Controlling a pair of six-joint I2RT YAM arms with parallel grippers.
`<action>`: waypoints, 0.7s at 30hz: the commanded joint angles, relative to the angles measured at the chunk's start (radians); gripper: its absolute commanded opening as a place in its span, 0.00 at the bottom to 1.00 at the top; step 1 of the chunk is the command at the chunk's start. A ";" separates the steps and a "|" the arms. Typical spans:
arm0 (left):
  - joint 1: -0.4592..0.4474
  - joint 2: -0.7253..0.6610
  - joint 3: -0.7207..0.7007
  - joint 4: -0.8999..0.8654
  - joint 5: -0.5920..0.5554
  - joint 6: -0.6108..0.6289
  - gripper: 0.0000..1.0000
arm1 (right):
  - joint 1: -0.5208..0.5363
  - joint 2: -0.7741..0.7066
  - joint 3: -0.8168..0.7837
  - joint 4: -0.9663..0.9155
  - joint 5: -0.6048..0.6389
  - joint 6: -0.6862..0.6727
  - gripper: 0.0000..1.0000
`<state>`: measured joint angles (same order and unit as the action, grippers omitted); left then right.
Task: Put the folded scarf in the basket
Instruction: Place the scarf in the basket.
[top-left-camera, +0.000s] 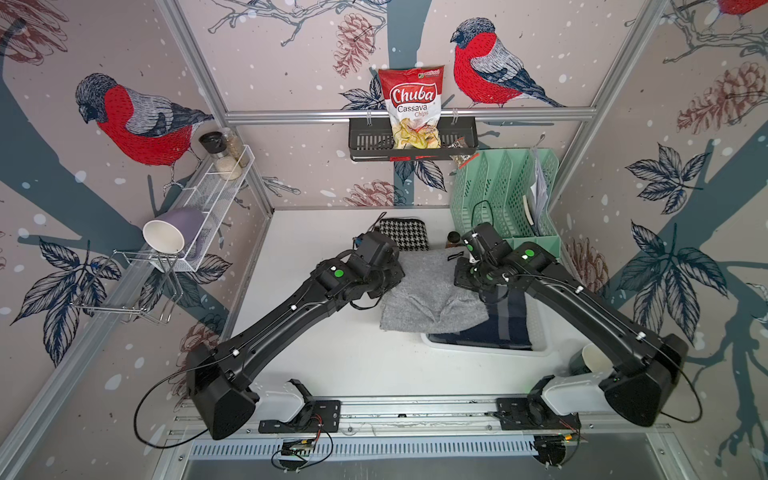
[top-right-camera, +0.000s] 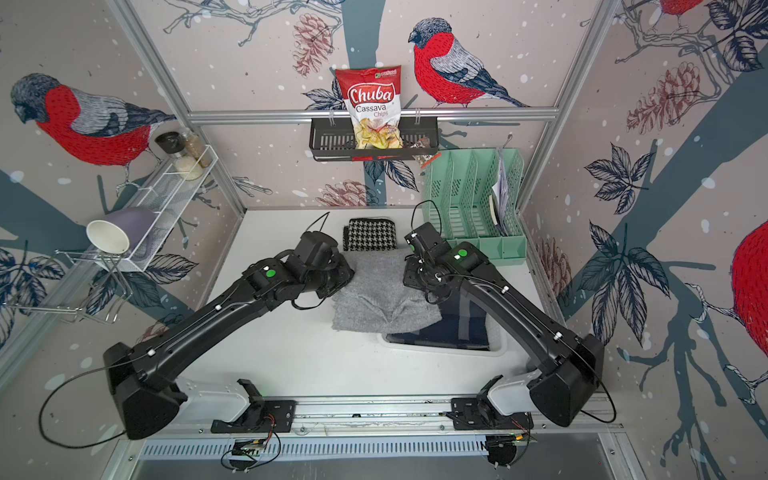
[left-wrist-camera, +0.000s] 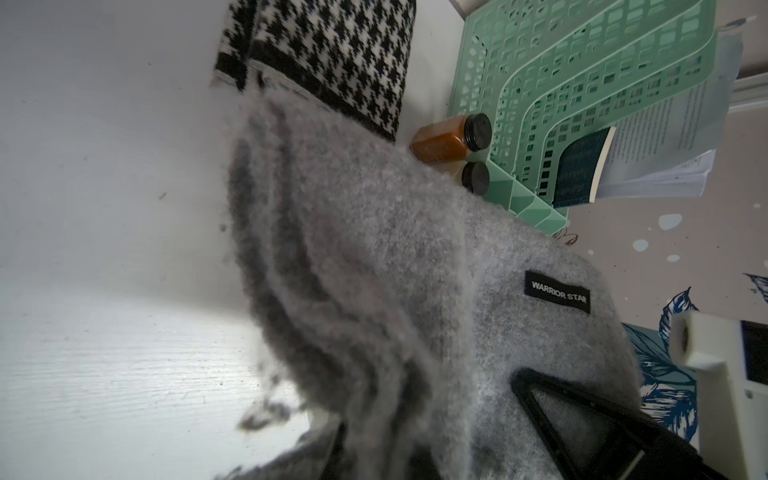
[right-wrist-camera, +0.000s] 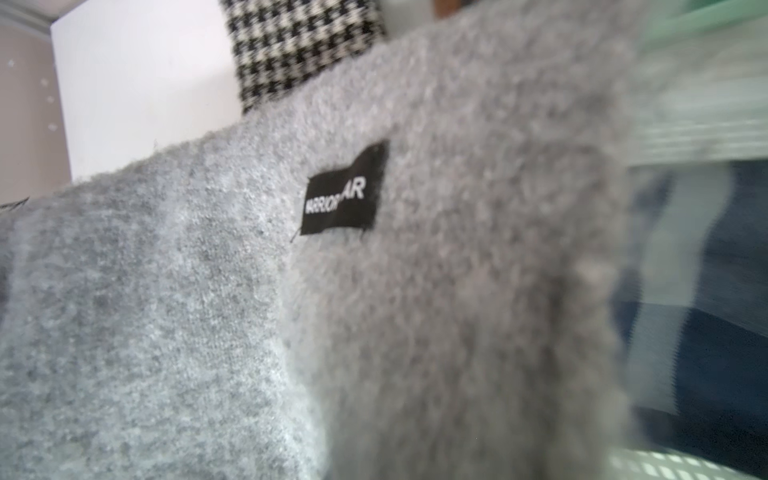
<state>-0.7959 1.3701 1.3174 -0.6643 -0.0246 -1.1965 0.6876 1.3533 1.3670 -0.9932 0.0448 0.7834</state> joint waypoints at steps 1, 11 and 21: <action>-0.065 0.070 0.030 0.076 -0.007 -0.035 0.00 | -0.050 -0.072 -0.064 -0.048 0.058 0.007 0.00; -0.170 0.284 0.136 0.133 -0.008 -0.042 0.00 | -0.266 -0.203 -0.257 -0.030 0.057 -0.064 0.00; -0.180 0.388 0.179 0.153 0.004 -0.029 0.00 | -0.403 -0.195 -0.337 0.024 0.052 -0.127 0.00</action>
<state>-0.9722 1.7390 1.4765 -0.5350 -0.0254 -1.2327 0.3134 1.1545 1.0451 -1.0134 0.0845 0.6971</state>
